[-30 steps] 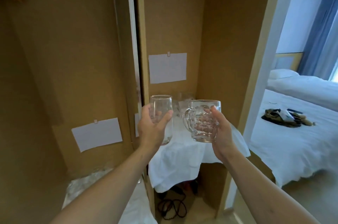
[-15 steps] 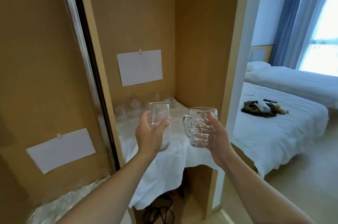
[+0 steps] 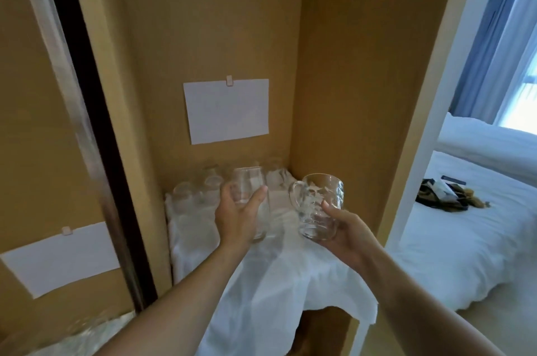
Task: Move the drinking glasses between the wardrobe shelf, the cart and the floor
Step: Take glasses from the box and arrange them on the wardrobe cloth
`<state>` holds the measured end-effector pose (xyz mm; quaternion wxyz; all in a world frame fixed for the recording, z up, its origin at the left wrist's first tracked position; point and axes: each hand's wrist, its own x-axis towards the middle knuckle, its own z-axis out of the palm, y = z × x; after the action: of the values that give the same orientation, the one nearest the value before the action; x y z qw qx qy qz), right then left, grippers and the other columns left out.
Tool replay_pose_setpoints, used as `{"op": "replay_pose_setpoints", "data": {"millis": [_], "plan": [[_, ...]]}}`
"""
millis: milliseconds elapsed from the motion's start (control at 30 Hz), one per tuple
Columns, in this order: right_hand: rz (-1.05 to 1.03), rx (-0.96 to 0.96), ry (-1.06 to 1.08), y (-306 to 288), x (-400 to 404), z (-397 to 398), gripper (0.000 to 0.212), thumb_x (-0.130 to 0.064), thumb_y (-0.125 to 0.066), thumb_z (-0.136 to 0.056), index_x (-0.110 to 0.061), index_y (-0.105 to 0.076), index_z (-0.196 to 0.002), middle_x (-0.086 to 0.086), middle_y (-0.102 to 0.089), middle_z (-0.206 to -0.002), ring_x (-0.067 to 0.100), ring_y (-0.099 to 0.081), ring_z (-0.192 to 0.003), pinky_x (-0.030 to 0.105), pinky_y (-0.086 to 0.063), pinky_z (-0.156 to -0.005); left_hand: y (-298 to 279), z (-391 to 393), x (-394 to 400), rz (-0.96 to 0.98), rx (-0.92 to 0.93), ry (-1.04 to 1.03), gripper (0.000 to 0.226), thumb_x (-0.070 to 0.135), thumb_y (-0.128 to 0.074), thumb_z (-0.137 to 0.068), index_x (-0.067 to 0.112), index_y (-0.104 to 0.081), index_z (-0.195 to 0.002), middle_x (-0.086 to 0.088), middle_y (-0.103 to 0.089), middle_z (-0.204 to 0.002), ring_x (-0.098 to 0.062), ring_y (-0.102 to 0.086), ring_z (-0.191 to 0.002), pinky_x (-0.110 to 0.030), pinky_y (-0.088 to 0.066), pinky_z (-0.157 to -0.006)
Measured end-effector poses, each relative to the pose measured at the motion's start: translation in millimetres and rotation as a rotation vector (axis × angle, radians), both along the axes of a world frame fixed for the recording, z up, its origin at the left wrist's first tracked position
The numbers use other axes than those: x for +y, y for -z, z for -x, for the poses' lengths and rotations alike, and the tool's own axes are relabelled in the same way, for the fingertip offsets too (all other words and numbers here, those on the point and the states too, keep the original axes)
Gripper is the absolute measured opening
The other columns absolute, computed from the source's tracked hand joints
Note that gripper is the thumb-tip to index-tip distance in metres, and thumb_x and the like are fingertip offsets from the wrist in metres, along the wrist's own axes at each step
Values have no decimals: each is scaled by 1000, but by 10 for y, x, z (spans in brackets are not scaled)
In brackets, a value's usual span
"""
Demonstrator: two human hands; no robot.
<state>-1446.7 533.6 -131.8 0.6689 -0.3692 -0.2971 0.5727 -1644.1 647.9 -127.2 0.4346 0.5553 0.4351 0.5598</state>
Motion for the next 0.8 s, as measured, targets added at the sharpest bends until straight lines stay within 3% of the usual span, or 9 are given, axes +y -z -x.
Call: {"op": "replay_pose_setpoints", "data": {"millis": [100,200,333,433,533,633,733,800], "plan": [[31,31,-21,23,259,-11,61,-10,-75,-82,3,-55,-137,24,-65,-128,37,-67,-109,56,-51,-102,64,-95,271,21,33,-26,74,79,-74,-56,37,-53,-113,17,-60,-107,-16,-66,-93,-52,-58,-84],[129,-101,47,37,516,-75,56,-10,-74,-83,2,-57,-135,26,-66,-126,37,-66,-112,57,-48,-104,148,-167,520,32,58,-45,81,80,-74,-55,32,-55,-118,11,-63,-107,-17,-67,-93,-50,-59,-84],[305,-408,180,111,772,-179,80,-10,-91,-67,-17,-55,-138,9,-72,-122,31,-70,-109,52,-56,-96,274,-216,739,59,111,-66,85,80,-73,-57,28,-54,-122,12,-64,-101,-14,-68,-90,-46,-59,-83],[353,-546,245,150,1012,-293,99,-8,-98,-54,-13,-51,-141,9,-67,-128,29,-65,-116,49,-52,-103,268,-302,902,41,118,-93,75,80,-71,-57,33,-53,-113,12,-62,-95,-15,-67,-85,-43,-58,-78],[342,-645,289,137,1273,-421,92,-2,-98,-52,-5,-54,-134,14,-67,-124,25,-67,-104,41,-57,-90,304,-443,1068,30,122,-115,62,77,-72,-59,42,-49,-105,12,-62,-93,-19,-67,-87,-44,-57,-77],[346,-785,235,135,1508,-553,84,-6,-98,-52,-10,-53,-123,10,-63,-124,20,-65,-97,35,-58,-77,289,-532,1153,34,136,-149,77,80,-70,-59,34,-51,-118,13,-65,-100,-15,-66,-92,-42,-56,-82],[287,-912,152,144,1793,-713,85,-17,-99,-45,-7,-61,-120,8,-69,-117,25,-68,-103,41,-60,-81,258,-617,1289,64,125,-191,81,80,-72,-57,26,-56,-116,7,-66,-100,-19,-67,-91,-43,-57,-80],[264,-1050,129,159,1984,-784,79,-19,-100,-50,-9,-62,-119,1,-67,-116,20,-64,-104,36,-55,-87,252,-671,1367,78,119,-208,79,78,-74,-58,27,-56,-115,7,-67,-102,-19,-67,-92,-44,-58,-79]]}}
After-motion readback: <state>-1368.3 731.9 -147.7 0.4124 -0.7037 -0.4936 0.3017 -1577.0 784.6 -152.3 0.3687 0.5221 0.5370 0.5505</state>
